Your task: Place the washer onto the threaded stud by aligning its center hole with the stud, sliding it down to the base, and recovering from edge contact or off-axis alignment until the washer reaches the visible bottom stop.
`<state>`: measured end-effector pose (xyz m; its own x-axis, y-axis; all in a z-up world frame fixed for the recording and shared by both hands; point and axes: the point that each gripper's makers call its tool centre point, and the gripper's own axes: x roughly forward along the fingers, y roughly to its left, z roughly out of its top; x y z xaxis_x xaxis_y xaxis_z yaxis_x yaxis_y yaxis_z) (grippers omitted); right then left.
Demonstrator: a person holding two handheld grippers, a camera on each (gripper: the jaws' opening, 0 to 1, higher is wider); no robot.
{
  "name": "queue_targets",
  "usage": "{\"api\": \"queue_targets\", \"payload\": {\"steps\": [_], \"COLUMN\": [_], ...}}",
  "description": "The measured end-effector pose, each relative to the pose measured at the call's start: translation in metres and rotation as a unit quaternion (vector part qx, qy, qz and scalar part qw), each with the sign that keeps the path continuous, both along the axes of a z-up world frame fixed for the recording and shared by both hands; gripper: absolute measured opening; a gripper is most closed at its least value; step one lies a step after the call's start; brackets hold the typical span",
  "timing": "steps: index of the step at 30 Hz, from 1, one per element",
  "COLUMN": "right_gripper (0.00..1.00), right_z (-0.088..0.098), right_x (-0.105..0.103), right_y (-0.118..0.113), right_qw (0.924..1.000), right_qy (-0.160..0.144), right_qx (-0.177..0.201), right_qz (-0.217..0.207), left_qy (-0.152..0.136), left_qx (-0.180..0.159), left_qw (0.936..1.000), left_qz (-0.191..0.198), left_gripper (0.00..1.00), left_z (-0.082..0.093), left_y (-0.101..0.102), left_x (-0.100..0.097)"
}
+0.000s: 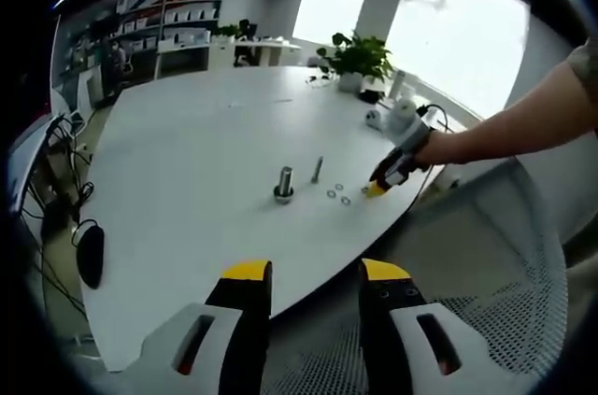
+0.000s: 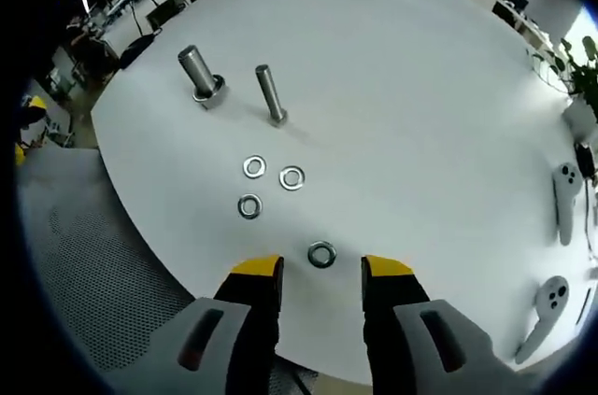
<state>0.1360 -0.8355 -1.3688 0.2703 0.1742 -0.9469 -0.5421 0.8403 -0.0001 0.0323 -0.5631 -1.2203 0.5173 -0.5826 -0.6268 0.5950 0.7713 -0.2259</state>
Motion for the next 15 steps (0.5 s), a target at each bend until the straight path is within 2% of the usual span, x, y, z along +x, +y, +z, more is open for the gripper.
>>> {"api": "queue_targets", "payload": {"steps": [4, 6, 15], "right_gripper": [0.34, 0.33, 0.27], "right_z": [-0.0032, -0.0047, -0.0036], "right_x": [-0.0003, -0.0009, 0.0032], "right_y": [-0.0012, -0.0012, 0.0026], "right_qw": [0.9999, 0.9995, 0.9988], "right_qy": [0.009, 0.011, 0.015], "right_qx": [-0.004, -0.014, -0.015], "right_qz": [0.004, 0.025, 0.045], "left_qy": [0.001, 0.000, 0.002], "left_qx": [0.002, 0.002, 0.005], "left_qw": [1.0000, 1.0000, 1.0000], "left_qz": [-0.001, 0.000, 0.000], "left_gripper": [0.35, 0.35, 0.35], "left_z": [-0.0007, -0.0005, -0.0015], "left_y": [0.0002, 0.0002, 0.0011], "left_x": [0.0000, -0.0001, 0.0000]}}
